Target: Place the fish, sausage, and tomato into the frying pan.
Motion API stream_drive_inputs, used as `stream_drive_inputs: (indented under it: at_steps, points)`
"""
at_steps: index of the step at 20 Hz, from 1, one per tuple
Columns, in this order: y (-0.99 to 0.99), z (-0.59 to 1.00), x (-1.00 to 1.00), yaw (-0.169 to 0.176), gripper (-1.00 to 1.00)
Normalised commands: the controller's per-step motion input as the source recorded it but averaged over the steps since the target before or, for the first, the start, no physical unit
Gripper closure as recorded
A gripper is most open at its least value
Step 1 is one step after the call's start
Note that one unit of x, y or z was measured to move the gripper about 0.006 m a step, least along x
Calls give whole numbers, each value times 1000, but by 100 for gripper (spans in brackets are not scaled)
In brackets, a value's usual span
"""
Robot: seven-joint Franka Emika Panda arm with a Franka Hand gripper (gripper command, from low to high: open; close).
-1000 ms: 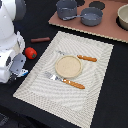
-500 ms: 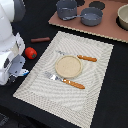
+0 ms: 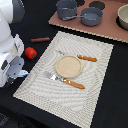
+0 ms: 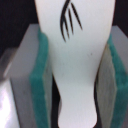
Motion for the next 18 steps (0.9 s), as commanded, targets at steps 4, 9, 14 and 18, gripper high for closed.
stream_drive_inputs:
  at_steps: [4,9,14,18]
  points:
    - [348,1000,192,0,100]
    - [622,1000,785,0,100]
    - [739,1000,1000,0,100]
    - [756,1000,996,0,100]
